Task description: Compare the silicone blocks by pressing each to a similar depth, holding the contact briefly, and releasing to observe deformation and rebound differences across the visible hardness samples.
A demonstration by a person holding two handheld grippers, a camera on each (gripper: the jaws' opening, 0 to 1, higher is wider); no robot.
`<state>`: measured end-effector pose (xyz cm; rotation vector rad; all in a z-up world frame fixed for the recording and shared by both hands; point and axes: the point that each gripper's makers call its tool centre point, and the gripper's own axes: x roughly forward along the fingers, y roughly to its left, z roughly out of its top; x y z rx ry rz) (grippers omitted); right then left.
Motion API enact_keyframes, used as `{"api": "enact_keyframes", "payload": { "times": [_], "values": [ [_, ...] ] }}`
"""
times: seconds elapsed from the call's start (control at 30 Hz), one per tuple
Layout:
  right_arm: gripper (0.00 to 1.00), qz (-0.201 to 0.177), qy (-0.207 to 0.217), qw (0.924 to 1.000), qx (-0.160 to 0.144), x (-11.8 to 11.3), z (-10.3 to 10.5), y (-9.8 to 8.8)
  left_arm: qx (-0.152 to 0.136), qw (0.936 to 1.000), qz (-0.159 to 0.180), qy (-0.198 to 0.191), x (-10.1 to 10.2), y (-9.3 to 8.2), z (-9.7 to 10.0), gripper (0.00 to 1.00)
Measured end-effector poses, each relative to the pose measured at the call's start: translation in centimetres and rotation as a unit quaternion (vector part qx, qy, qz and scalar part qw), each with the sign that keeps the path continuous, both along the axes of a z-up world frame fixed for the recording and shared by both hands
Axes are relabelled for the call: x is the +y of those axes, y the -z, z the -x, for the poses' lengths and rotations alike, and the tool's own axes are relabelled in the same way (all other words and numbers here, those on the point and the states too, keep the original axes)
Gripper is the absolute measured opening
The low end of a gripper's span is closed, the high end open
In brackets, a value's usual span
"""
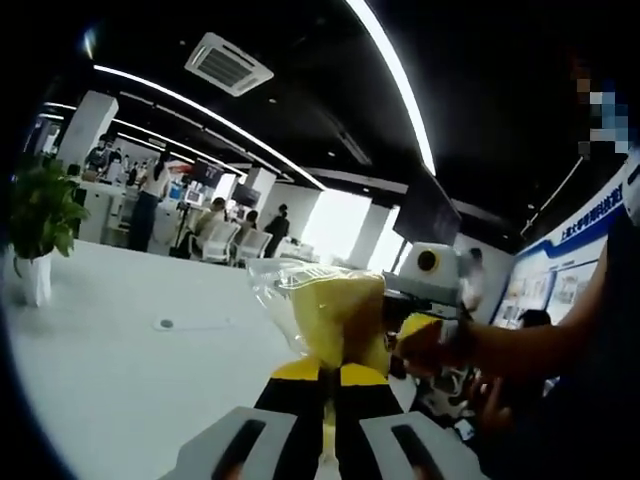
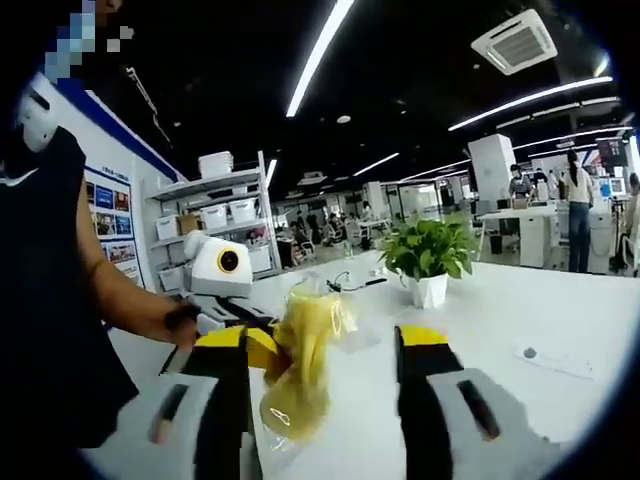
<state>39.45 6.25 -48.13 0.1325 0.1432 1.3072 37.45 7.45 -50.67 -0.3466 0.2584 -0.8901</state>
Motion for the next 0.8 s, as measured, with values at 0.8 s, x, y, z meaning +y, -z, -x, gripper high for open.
{"api": "enact_keyframes", "payload": {
  "times": [0.8],
  "values": [
    [0.97, 0.067, 0.193, 0.9789, -0.002, -15.9, 0.9, 6.6, 0.212, 0.9753, -0.061, -0.005, 3.0, 10.6, -1.7, 0.0]
  ]
}}
